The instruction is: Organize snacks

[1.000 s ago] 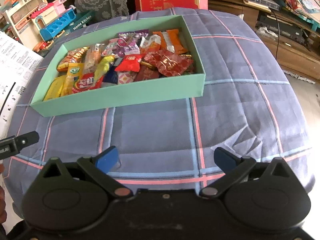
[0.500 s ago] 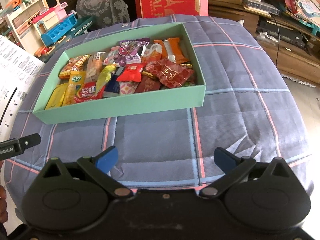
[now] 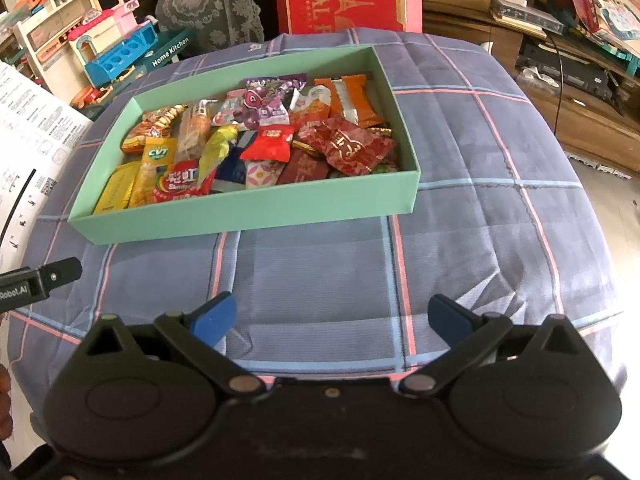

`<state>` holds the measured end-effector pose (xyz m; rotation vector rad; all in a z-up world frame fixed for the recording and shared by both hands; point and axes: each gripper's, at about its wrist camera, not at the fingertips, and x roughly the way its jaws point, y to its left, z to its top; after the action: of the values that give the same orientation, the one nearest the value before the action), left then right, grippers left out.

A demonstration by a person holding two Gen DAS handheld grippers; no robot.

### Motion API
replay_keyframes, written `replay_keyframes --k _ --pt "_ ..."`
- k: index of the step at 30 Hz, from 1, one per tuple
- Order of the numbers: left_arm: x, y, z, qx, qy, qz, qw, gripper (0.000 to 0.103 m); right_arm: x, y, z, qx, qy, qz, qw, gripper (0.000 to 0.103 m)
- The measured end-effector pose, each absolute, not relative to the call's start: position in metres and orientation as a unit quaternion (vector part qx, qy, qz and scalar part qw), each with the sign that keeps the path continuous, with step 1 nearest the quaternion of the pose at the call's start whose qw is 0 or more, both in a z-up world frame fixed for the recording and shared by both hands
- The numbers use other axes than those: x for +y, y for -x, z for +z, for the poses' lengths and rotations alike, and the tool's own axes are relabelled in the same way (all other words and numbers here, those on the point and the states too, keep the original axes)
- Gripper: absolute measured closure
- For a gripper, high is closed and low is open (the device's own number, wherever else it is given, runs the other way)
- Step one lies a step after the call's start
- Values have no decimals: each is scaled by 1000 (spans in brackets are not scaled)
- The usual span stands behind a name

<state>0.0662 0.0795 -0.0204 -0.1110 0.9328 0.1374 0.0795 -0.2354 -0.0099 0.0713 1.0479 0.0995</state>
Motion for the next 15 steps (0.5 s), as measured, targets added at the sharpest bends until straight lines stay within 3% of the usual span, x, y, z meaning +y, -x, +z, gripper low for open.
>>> replay_keyframes --k 15 --pt "79 -68 -25 455 44 66 887 0 -233 -81 -10 499 -23 51 865 0"
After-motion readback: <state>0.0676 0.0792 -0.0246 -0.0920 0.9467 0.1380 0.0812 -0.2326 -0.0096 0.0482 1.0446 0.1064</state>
